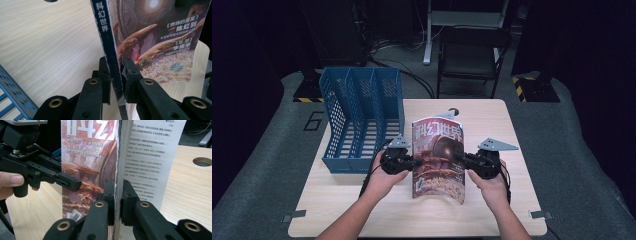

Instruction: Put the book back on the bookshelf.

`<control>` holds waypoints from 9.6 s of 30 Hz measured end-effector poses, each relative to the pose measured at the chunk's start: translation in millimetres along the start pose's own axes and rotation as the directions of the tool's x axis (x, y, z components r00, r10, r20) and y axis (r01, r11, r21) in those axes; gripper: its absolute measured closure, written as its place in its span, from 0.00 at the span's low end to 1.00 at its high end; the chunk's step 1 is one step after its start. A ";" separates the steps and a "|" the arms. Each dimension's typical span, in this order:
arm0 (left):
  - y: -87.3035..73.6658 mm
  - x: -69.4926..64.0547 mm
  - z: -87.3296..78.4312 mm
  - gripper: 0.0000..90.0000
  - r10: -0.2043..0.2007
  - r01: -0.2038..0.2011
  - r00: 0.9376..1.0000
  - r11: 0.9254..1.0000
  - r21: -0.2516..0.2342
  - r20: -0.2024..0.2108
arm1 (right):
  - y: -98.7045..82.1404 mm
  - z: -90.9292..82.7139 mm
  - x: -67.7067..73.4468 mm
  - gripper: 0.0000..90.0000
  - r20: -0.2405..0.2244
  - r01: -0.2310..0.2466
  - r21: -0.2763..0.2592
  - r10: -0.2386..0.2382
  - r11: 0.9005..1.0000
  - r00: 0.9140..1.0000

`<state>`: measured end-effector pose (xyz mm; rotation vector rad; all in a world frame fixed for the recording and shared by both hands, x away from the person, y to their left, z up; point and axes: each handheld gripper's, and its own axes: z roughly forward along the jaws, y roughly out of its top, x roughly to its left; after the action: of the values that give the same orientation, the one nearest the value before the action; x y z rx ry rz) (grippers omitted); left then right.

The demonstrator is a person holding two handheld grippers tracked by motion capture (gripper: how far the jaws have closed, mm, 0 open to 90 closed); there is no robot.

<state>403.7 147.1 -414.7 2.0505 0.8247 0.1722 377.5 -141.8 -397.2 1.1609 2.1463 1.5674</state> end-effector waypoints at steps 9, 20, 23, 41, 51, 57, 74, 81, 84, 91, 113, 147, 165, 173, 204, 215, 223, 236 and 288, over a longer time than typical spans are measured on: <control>-6.2 -5.3 5.7 0.89 0.033 -0.034 0.999 0.999 -0.030 -0.036 | -1.4 2.6 -6.4 0.95 0.015 -0.019 -0.001 0.019 1.000 1.000; -10.1 -6.6 9.7 0.89 0.012 -0.014 1.000 0.999 -0.041 -0.028 | -4.9 5.9 -11.0 0.94 0.018 -0.049 0.012 0.049 0.999 0.999; -11.1 -7.2 9.5 0.89 0.021 -0.022 0.999 0.998 -0.052 -0.027 | -5.0 5.4 -11.6 0.93 0.018 -0.050 0.019 0.049 0.999 0.999; -24.1 -20.9 -1.4 0.92 0.027 -0.027 1.000 0.995 -0.097 -0.001 | -12.2 -12.9 -2.4 0.90 -0.008 -0.028 -0.004 0.028 1.000 1.000; -29.6 -28.7 -10.8 0.92 0.036 -0.034 0.999 0.997 -0.065 0.032 | -20.8 -24.6 7.5 0.88 -0.021 -0.011 -0.009 0.011 1.000 1.000; -31.2 -31.3 -13.9 0.92 0.034 -0.032 0.999 0.999 -0.038 0.037 | -25.8 -28.9 10.4 0.87 -0.034 -0.018 -0.014 0.017 1.000 0.999; -33.8 -34.2 -17.5 0.88 0.051 -0.050 0.997 0.999 -0.019 0.061 | -33.9 -34.3 13.7 0.75 -0.028 -0.014 -0.019 0.013 1.000 1.000; -33.7 -33.9 -17.8 0.86 0.040 -0.039 0.997 0.999 -0.015 0.070 | -38.8 -36.3 10.6 0.72 -0.021 -0.022 -0.021 0.021 1.000 1.000; -33.2 -33.8 -18.1 0.85 0.041 -0.040 0.996 0.999 -0.009 0.074 | -42.0 -36.7 9.1 0.72 -0.024 -0.034 -0.025 0.034 0.999 0.999; -33.4 -34.3 -19.0 0.84 0.025 -0.025 0.996 1.000 0.002 0.083 | -46.1 -37.3 7.7 0.70 -0.016 -0.031 -0.021 0.031 0.999 0.999; -27.8 -35.7 -22.8 0.83 0.054 -0.056 0.994 0.998 0.026 0.093 | -60.6 -34.3 4.5 0.69 0.007 -0.051 0.006 0.051 0.999 0.999; 19.4 -43.3 -45.8 0.72 0.090 -0.090 0.990 0.996 -0.004 0.112 | -70.8 -27.4 -2.7 0.67 0.032 -0.040 0.065 0.038 0.997 0.999; 39.8 -53.5 -52.9 0.75 0.144 -0.143 0.985 0.990 -0.017 0.091 | -76.0 -26.7 -9.5 0.66 0.048 -0.058 0.084 0.055 0.995 0.997; 48.7 -55.6 -54.9 0.75 0.157 -0.156 0.984 0.988 -0.016 0.090 | -79.7 -23.4 -11.0 0.66 0.049 -0.050 0.135 0.044 0.990 0.998; 75.3 -68.3 -51.8 0.85 0.210 -0.218 0.973 0.972 0.088 0.091 | -77.3 -17.2 -14.7 0.84 0.073 -0.049 0.124 0.041 0.991 0.997; 86.3 -69.7 -44.5 0.85 0.216 -0.227 0.972 0.963 0.147 0.087 | -77.5 -17.4 -15.4 0.84 0.073 -0.041 0.118 0.032 0.992 0.997; 90.7 -68.9 -37.8 0.83 0.205 -0.213 0.976 0.964 0.161 0.069 | -76.9 -16.5 -15.7 0.84 0.066 -0.037 0.116 0.029 0.993 0.997; 93.1 -69.3 -35.5 0.90 0.248 -0.257 0.966 0.947 0.193 0.068 | -76.7 -15.8 -15.6 0.84 0.067 -0.049 0.113 0.042 0.992 0.997; 100.9 -72.7 -36.8 0.93 0.274 -0.280 0.960 0.928 0.245 0.059 | -72.9 -17.7 -18.6 0.84 0.072 -0.048 0.067 0.043 0.997 0.996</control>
<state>382.0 89.6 -300.5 2.4012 0.5597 0.2078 345.8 -175.2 -459.3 1.2758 2.1586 1.4586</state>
